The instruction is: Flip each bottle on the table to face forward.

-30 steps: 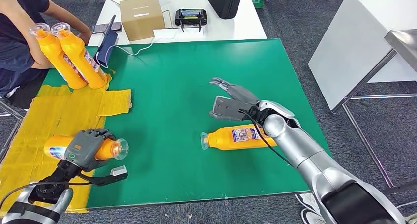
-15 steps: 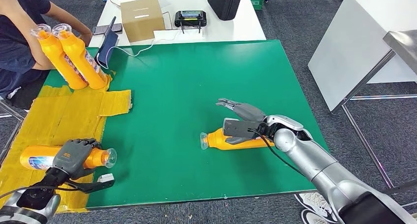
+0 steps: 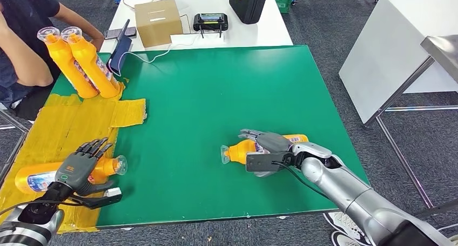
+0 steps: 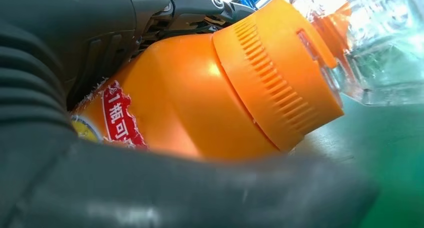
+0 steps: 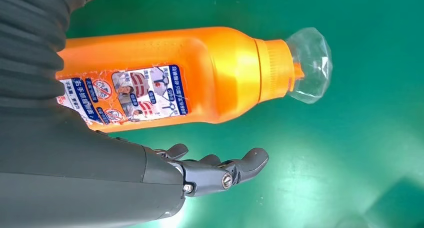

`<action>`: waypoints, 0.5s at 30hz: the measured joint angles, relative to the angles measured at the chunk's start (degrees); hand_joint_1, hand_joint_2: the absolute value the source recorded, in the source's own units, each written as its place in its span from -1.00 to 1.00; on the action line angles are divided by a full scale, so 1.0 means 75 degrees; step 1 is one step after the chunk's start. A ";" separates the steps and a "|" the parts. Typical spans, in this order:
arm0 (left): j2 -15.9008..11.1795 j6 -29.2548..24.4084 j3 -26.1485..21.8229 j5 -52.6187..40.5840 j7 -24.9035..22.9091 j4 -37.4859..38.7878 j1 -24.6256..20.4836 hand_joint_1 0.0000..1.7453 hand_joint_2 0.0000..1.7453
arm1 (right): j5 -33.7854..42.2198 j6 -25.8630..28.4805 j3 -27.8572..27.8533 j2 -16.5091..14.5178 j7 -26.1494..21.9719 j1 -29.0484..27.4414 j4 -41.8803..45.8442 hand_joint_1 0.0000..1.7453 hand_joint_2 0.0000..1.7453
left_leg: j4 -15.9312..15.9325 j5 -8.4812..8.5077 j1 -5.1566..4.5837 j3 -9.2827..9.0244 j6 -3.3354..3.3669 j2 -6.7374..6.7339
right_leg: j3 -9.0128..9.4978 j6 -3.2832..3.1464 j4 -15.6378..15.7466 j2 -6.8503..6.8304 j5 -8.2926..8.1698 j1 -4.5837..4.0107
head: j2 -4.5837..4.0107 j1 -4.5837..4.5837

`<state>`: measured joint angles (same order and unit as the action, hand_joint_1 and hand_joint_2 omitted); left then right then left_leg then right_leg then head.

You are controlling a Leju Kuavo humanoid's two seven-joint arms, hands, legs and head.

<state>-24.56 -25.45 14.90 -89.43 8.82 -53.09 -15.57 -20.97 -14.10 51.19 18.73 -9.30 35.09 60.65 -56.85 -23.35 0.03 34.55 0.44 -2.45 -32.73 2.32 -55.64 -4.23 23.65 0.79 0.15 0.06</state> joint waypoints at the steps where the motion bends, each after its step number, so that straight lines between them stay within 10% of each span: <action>1: 0.0006 -0.0012 -0.0001 0.0000 0.0016 0.0034 -0.0022 -1.00 -1.00 | -0.0016 0.0014 0.0020 0.0000 0.0000 0.0002 -0.0035 -1.00 1.00 | 0.0000 0.0000 0.0000 -0.0001 0.0000 0.0001 | 0.0001 0.0000 0.0000 -0.0002 0.0000 0.0000 | 0.0000 0.0001; 15: 0.0076 -0.0342 -0.0066 0.0024 0.0045 0.0211 -0.0089 -1.00 -1.00 | -0.0291 0.0186 0.0172 0.0024 0.0019 0.0061 -0.0366 -1.00 1.00 | 0.0000 0.0003 0.0001 -0.0010 -0.0002 0.0006 | 0.0012 0.0000 -0.0002 -0.0006 0.0000 0.0000 | 0.0000 0.0000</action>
<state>-23.99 -28.01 14.40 -89.25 9.16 -51.51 -16.24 -23.15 -12.71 52.48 18.91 -9.16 35.55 57.91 -56.85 -23.33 0.04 34.48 0.43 -2.41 -32.64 2.32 -55.66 -4.27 23.65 0.79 0.15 0.06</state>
